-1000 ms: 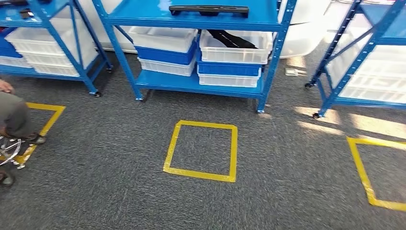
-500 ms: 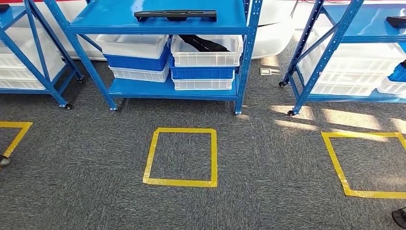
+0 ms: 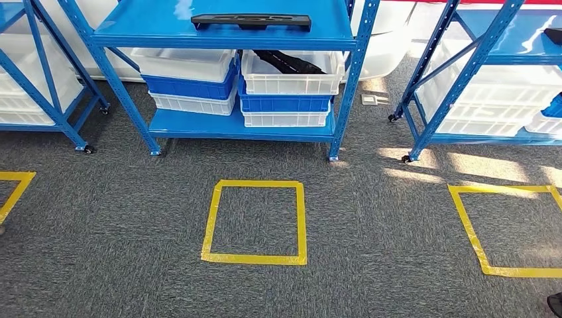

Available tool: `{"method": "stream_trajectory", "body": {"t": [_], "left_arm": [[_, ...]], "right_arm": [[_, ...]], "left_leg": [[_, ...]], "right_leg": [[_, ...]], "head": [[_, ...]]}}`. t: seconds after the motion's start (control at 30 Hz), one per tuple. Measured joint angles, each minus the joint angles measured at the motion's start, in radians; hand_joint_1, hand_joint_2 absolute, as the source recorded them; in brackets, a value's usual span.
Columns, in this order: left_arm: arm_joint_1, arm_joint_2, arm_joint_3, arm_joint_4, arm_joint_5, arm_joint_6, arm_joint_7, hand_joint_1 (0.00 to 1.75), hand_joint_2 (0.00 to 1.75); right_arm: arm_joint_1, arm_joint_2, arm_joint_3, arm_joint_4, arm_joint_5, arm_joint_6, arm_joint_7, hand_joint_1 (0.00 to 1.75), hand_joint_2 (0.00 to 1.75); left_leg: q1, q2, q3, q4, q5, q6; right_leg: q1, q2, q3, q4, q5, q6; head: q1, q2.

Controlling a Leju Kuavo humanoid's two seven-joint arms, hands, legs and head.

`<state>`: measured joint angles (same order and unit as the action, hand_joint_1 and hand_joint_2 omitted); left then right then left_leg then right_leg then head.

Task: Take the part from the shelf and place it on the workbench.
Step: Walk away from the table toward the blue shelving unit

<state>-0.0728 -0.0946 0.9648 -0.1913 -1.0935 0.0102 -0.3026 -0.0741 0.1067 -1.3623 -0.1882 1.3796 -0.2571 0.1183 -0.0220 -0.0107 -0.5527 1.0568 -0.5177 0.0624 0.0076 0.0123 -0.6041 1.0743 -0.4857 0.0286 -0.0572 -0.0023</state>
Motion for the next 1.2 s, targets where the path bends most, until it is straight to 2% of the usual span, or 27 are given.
{"method": "stream_trajectory", "body": {"t": [0.03, 0.07, 0.13, 0.17, 0.2, 0.27, 0.3, 0.33, 0.37, 0.43, 0.47, 0.5, 0.53, 0.6, 0.63, 0.7, 0.77, 1.0, 1.07, 1.2], "left_arm": [[0.0, -0.001, 0.0, 0.0, 0.0, 0.002, 0.001, 0.0, 0.0], [-0.001, -0.001, 0.0, 0.0, 0.0, 0.003, 0.001, 0.0, 0.0], [-0.001, 0.002, 0.0, -0.001, -0.001, 0.004, 0.003, 0.0, 0.0], [-0.002, 0.002, 0.0, -0.001, -0.001, 0.004, 0.004, 0.0, 0.0], [-0.002, 0.003, 0.0, -0.001, -0.002, 0.005, 0.004, 0.0, 0.0], [-0.002, 0.003, 0.0, -0.001, -0.003, 0.006, 0.005, 0.0, 0.0], [-0.002, 0.004, 0.0, -0.001, -0.004, 0.006, 0.005, 0.0, 0.0], [-0.002, 0.004, 0.0, -0.001, -0.004, 0.006, 0.004, 0.0, 0.0], [-0.002, 0.005, 0.0, -0.001, -0.004, 0.005, 0.002, 0.0, 0.0], [-0.002, 0.005, 0.0, -0.001, -0.005, 0.005, -0.002, 0.0, 0.0], [-0.002, 0.006, 0.0, -0.001, -0.005, 0.006, -0.002, 0.0, 0.0], [-0.003, 0.006, 0.0, -0.001, -0.005, 0.007, -0.002, 0.0, 0.0], [-0.004, 0.006, 0.0, -0.001, -0.005, 0.007, -0.002, 0.0, 0.0], [-0.005, 0.007, 0.0, -0.001, -0.006, 0.006, -0.002, 0.0, 0.0], [-0.004, 0.006, 0.0, -0.001, -0.006, 0.006, -0.002, 0.0, 0.0], [-0.004, 0.006, 0.0, -0.001, -0.006, 0.006, -0.001, 0.0, 0.0], [-0.004, 0.005, 0.0, -0.001, -0.006, 0.007, 0.002, 0.0, 0.0], [-0.004, 0.005, 0.0, -0.001, -0.006, 0.012, 0.012, 0.0, 0.0], [-0.004, 0.005, 0.0, -0.001, -0.006, 0.012, 0.012, 0.0, 0.0], [-0.004, 0.005, 0.001, -0.001, -0.007, 0.012, 0.012, 0.0, 1.75]], "right_arm": [[-0.001, -0.001, 0.0, 0.0, 0.0, 0.0, 0.0, 0.0, 1.75], [-0.001, 0.0, 0.001, 0.0, 0.0, 0.0, 0.0, 0.0, 1.75], [-0.001, 0.001, 0.003, 0.0, 0.0, 0.002, 0.0, 0.0, 1.75], [-0.001, 0.002, 0.004, 0.0, 0.0, 0.002, 0.0, 0.0, 1.75], [0.0, 0.002, 0.004, 0.0, 0.0, 0.003, 0.0, 0.0, 1.75], [-0.001, 0.002, 0.005, -0.001, 0.0, 0.004, 0.002, 0.0, 1.75], [-0.001, 0.002, 0.005, -0.001, 0.0, 0.004, 0.002, 0.0, 1.75], [-0.001, 0.003, 0.006, -0.001, 0.001, 0.005, 0.003, 0.0, 1.75], [0.0, 0.004, 0.007, -0.001, 0.001, 0.005, 0.004, 0.0, 1.75], [0.0, 0.005, 0.008, -0.001, 0.002, 0.005, 0.005, 0.0, 1.75], [0.0, 0.005, 0.009, -0.001, 0.002, 0.005, 0.006, 0.0, 1.75], [-0.001, 0.005, 0.011, -0.001, 0.003, 0.005, 0.006, 0.0, 1.75], [-0.002, 0.005, 0.012, -0.001, 0.003, 0.005, 0.006, 0.0, 1.75], [-0.003, 0.006, 0.014, -0.001, 0.003, 0.005, 0.006, 0.0, 1.75], [-0.003, 0.006, 0.015, -0.001, 0.003, 0.005, 0.006, 0.0, 1.75], [-0.002, 0.005, 0.015, -0.001, 0.003, 0.005, 0.007, 0.0, 1.75], [-0.002, 0.005, 0.015, -0.001, 0.002, 0.005, 0.008, 0.0, 1.75], [-0.004, 0.004, 0.015, -0.001, 0.003, 0.005, 0.009, 0.0, 1.75], [-0.004, 0.004, 0.015, -0.001, 0.002, 0.005, 0.01, 0.0, 1.75], [-0.003, 0.006, 0.015, -0.001, -0.001, 0.007, 0.01, 0.0, 1.75]], "left_leg": [[-0.001, -0.001, 0.0, -0.001, -0.004, -0.003], [0.0, -0.001, 0.001, -0.002, -0.006, -0.006], [0.004, 0.0, 0.001, 0.006, -0.014, -0.017], [0.006, 0.0, -0.006, 0.027, -0.027, -0.024], [0.011, 0.001, -0.025, 0.066, -0.048, -0.034], [0.026, 0.002, -0.091, 0.18, -0.095, -0.053], [0.035, 0.003, -0.123, 0.225, -0.105, -0.063], [0.043, 0.004, -0.142, 0.24, -0.095, -0.072], [0.052, 0.006, -0.142, 0.221, -0.068, -0.082], [0.07, 0.009, -0.095, 0.101, 0.012, -0.1], [0.073, 0.008, -0.067, 0.042, 0.035, -0.105], [0.074, 0.005, -0.047, 0.002, 0.045, -0.103], [0.07, 0.002, -0.038, -0.016, 0.043, -0.096], [0.056, -0.001, -0.031, -0.022, 0.039, -0.072], [0.053, -0.001, -0.027, -0.027, 0.043, -0.065], [0.051, -0.002, -0.019, -0.038, 0.053, -0.058], [0.049, -0.003, -0.02, -0.04, 0.054, -0.058], [0.039, -0.004, -0.013, -0.04, 0.044, -0.041], [0.038, -0.003, -0.011, -0.04, 0.042, -0.039], [0.037, -0.003, -0.01, -0.039, 0.042, -0.039]], "right_leg": [[0.003, 0.0, 0.005, -0.009, 0.004, -0.009], [0.002, 0.0, 0.01, -0.015, 0.005, -0.014], [-0.011, 0.0, 0.023, -0.03, 0.009, -0.023], [-0.018, -0.001, 0.031, -0.039, 0.011, -0.029], [-0.025, -0.002, 0.04, -0.047, 0.012, -0.034], [-0.03, -0.004, 0.047, -0.051, 0.01, -0.039], [-0.033, -0.003, 0.048, -0.051, 0.007, -0.038], [-0.038, -0.003, 0.05, -0.051, 0.004, -0.035], [-0.044, -0.002, 0.054, -0.051, 0.0, -0.03], [-0.054, -0.001, 0.063, -0.051, -0.009, -0.014], [-0.055, -0.001, 0.066, -0.05, -0.015, -0.005], [-0.053, 0.0, 0.068, -0.051, -0.019, 0.005], [-0.051, 0.0, 0.069, -0.054, -0.022, 0.016], [-0.049, -0.001, 0.08, -0.068, -0.023, 0.036], [-0.05, -0.002, 0.086, -0.074, -0.019, 0.04], [-0.051, -0.003, 0.097, -0.087, -0.011, 0.034], [-0.053, -0.004, 0.104, -0.098, -0.006, 0.026], [-0.058, -0.004, 0.114, -0.119, -0.006, 0.027], [-0.058, -0.004, 0.114, -0.119, -0.007, 0.031], [-0.058, -0.004, 0.115, -0.12, -0.007, 0.052]], "head": [[-0.001, 0.0], [-0.001, 0.0], [0.0, 0.0], [-0.001, 0.0], [-0.002, 0.0], [-0.004, 0.0], [-0.004, 0.0], [-0.004, 0.0], [-0.004, 0.0], [-0.006, 0.0], [-0.007, 0.0], [-0.006, 0.0], [-0.004, 0.0], [0.001, 0.0], [0.001, 0.0], [0.004, 0.0], [0.008, 0.0], [0.013, 0.0], [0.013, 0.0], [0.012, 0.0]]}}
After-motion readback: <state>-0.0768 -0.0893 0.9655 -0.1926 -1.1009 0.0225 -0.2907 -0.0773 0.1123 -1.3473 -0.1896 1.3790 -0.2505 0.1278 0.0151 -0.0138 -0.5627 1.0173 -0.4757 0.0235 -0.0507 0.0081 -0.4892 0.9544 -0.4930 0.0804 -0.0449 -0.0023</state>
